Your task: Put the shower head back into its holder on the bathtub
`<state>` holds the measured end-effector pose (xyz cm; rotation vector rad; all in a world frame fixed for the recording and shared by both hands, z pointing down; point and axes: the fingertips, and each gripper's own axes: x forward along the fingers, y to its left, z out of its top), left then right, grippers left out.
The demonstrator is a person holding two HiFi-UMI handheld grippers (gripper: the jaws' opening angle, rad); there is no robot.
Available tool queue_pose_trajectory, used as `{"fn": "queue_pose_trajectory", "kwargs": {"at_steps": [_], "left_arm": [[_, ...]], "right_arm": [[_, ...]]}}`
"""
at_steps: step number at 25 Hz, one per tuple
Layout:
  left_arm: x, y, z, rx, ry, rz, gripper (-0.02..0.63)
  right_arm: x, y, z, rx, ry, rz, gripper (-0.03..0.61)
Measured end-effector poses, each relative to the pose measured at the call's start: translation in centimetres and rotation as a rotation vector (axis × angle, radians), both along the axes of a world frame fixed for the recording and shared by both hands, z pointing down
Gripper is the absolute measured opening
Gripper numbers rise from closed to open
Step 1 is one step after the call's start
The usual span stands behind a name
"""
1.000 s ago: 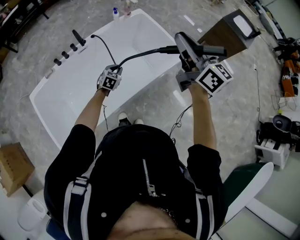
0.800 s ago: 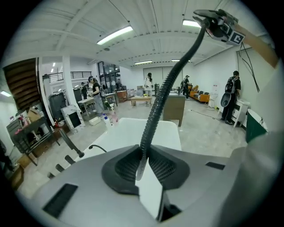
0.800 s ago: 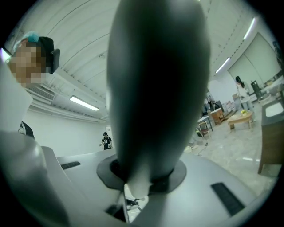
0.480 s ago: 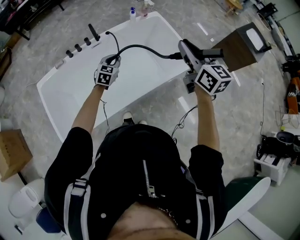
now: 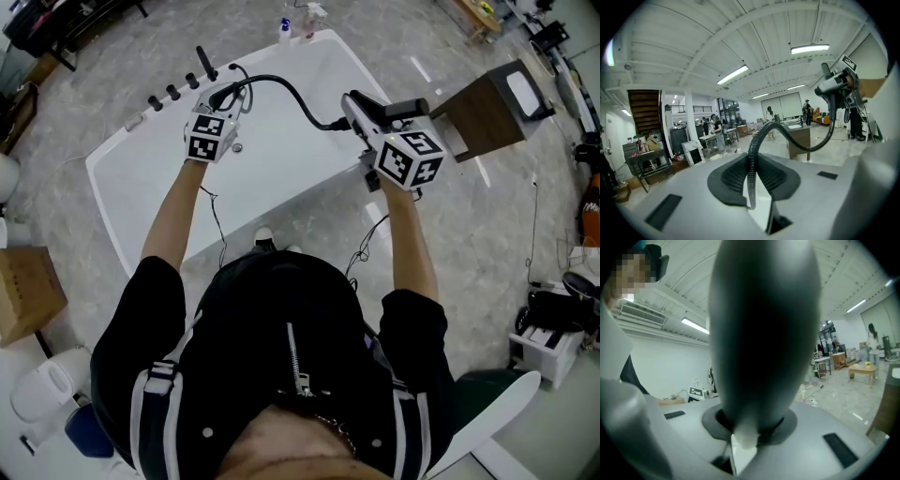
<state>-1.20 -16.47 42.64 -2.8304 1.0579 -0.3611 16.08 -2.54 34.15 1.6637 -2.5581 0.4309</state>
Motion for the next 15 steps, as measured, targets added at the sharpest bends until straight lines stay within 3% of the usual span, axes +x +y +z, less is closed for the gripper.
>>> {"fn": "queue_pose_trajectory", "kwargs": {"at_steps": [15], "left_arm": [[-1.3, -3.7, -11.7, 0.219, 0.066, 0.012, 0.078]], "right_arm": [[-6.9, -4.7, -0.4, 0.037, 0.008, -0.071, 0.078]]}}
